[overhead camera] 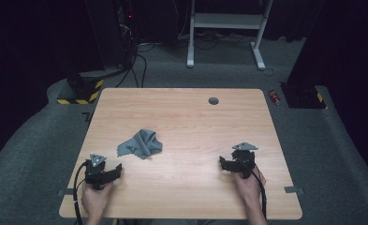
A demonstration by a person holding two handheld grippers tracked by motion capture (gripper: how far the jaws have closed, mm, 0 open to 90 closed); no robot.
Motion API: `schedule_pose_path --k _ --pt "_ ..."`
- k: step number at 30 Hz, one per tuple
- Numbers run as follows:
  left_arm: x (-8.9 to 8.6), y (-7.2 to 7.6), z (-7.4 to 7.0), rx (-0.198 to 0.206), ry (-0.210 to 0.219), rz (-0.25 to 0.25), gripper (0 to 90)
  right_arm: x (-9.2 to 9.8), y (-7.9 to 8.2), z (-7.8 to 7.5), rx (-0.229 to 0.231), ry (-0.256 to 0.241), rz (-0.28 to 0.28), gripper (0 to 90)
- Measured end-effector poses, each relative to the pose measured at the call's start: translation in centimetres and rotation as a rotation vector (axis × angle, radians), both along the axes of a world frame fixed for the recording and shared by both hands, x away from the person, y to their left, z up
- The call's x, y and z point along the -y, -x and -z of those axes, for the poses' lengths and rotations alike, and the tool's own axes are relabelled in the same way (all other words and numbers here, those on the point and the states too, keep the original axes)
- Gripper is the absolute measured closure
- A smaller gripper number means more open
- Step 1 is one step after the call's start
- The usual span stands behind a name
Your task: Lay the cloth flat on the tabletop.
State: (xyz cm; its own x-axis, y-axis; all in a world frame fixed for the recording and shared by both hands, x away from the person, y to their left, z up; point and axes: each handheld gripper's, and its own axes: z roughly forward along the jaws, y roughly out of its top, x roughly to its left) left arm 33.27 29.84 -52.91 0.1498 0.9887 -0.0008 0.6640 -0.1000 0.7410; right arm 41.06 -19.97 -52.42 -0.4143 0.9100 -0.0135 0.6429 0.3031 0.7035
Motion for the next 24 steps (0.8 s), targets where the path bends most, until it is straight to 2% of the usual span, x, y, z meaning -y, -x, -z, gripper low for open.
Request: schedule_pose_path --k 15,19,24 --pt "0.11 0.0 0.01 -0.002 -0.005 0.02 20.3 0.0 0.0 0.0 0.0 0.001 0.0 13.8" --pt "0.19 -0.1 0.05 -0.011 -0.002 0.045 14.8 0.02 0.0 0.01 0.002 0.003 -0.002 13.7" --pt "0.21 -0.11 0.05 -0.013 -0.001 0.046 14.3 0.03 0.02 0.02 0.003 0.003 -0.003 13.6"
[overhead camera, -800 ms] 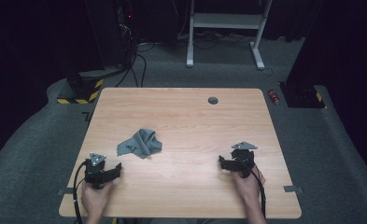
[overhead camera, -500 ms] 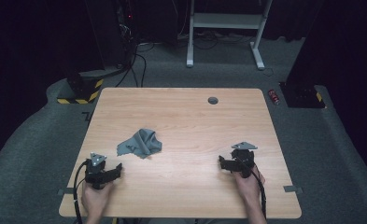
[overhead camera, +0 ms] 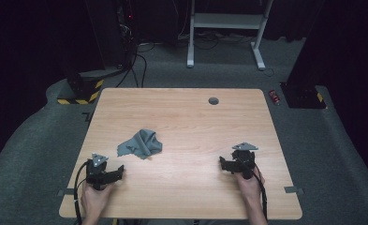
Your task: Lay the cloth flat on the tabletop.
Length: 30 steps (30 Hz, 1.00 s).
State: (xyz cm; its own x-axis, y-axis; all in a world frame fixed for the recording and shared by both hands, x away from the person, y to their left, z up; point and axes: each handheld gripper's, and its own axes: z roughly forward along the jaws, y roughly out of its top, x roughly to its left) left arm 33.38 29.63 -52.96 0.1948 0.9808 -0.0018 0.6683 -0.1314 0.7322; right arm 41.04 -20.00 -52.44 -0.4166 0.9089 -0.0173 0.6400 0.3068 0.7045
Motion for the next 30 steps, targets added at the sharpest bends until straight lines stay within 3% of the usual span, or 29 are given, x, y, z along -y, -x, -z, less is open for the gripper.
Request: schedule_pose_path --k 6,23,30 --pt "0.32 -0.19 0.0 -0.007 -0.004 -0.021 11.5 0.01 0.04 0.0 -0.001 0.0 0.002 13.6" --pt "0.39 0.05 -0.14 -0.007 -0.015 -0.015 14.2 0.0 0.19 0.0 -0.001 -0.003 0.004 13.7" --pt "0.43 0.37 -0.84 0.021 0.018 -0.008 14.6 0.03 0.19 0.0 0.002 0.002 0.001 13.7"
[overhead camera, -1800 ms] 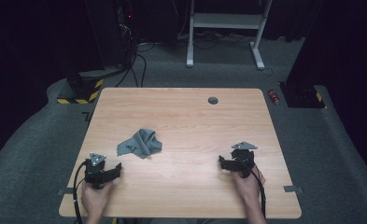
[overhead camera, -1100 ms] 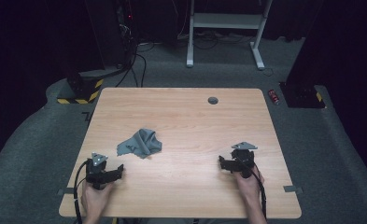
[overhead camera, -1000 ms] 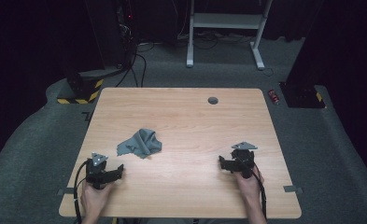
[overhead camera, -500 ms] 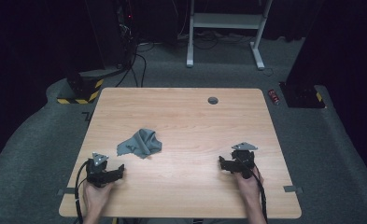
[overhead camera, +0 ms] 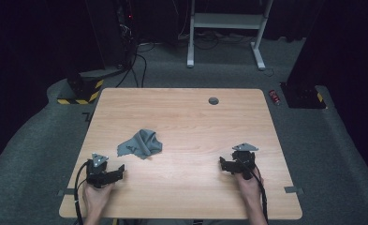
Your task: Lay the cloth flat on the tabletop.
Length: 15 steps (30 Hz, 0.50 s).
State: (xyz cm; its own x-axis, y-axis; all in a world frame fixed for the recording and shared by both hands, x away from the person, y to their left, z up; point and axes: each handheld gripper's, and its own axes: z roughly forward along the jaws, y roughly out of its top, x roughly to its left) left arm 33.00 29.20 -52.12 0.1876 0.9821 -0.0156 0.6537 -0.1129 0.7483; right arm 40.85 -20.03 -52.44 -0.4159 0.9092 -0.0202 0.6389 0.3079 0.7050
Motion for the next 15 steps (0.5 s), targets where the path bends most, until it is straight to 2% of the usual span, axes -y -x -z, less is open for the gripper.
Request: schedule_pose_path --k 4,6,8,15 --pt "-0.1 0.0 -0.4 0.014 0.036 0.006 14.6 0.0 0.0 0.0 0.0 0.0 0.0 13.7" --pt "-0.2 0.0 -0.6 0.025 0.076 0.001 14.5 0.0 0.0 0.0 0.001 -0.001 0.001 13.7" --pt "-0.3 0.0 -0.8 0.032 0.094 0.002 14.5 0.0 0.0 0.0 0.001 -0.001 0.001 13.7" --pt "0.0 -0.5 -1.3 0.043 0.115 0.02 14.7 0.0 0.0 0.0 0.001 -0.001 0.001 13.7"
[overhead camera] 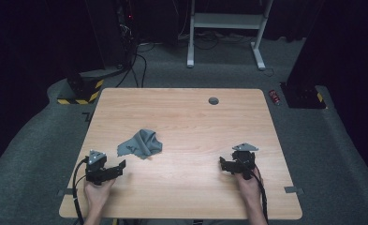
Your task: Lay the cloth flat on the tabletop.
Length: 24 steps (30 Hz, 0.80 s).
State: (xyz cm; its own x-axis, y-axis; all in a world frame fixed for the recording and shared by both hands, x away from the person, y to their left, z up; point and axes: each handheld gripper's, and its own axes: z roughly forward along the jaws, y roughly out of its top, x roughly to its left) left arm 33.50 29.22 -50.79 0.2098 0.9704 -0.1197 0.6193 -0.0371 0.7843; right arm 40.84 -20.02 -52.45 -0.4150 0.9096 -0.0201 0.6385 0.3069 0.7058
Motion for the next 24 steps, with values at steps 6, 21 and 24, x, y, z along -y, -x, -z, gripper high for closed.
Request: schedule_pose_path --k 6,21,24 --pt "0.5 -0.4 0.0 -0.01 0.005 0.017 14.5 0.0 0.0 0.0 0.0 0.0 0.0 13.7" --pt "2.7 -2.2 -0.5 -0.01 -0.024 0.075 14.7 0.0 0.0 0.0 -0.001 -0.002 0.002 13.7" --pt "3.1 -2.5 -0.4 -0.026 -0.023 0.078 14.2 0.0 0.0 0.0 -0.001 -0.002 0.004 13.8"
